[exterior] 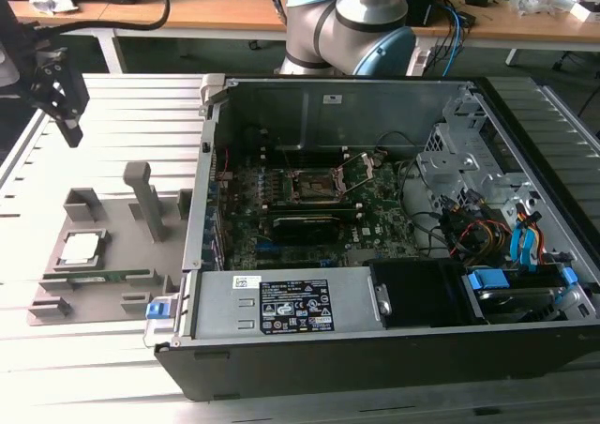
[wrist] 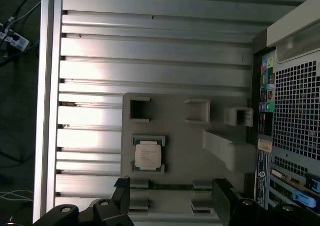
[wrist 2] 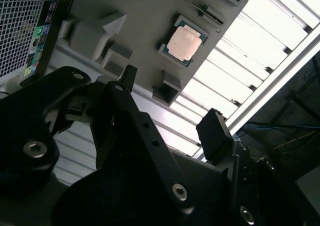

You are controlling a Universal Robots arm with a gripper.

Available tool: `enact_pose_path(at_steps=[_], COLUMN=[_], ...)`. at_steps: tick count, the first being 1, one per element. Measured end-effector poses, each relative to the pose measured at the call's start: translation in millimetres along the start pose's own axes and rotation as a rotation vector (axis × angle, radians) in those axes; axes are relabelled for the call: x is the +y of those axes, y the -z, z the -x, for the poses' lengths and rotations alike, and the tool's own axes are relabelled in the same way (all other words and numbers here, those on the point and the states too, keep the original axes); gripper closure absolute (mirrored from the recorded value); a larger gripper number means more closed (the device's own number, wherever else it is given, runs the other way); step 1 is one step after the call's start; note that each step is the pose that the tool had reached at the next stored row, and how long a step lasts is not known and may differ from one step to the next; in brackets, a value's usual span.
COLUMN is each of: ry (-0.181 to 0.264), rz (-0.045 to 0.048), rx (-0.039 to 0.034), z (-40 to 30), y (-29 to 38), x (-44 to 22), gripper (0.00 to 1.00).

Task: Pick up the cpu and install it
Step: 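Pick up the cpu and move it towards the insertion slot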

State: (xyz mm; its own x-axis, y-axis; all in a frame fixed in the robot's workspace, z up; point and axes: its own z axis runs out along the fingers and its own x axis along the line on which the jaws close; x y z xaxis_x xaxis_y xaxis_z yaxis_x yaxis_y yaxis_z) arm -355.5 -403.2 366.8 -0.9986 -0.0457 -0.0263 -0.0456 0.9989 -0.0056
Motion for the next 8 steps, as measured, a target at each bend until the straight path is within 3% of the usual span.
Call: enact_pose_path(at_steps=[8], ry=[0.0], rz=[0.0], rx=[0.0], z=[-0.2], y=[-9.3], x=[0.1], gripper=[0.24])
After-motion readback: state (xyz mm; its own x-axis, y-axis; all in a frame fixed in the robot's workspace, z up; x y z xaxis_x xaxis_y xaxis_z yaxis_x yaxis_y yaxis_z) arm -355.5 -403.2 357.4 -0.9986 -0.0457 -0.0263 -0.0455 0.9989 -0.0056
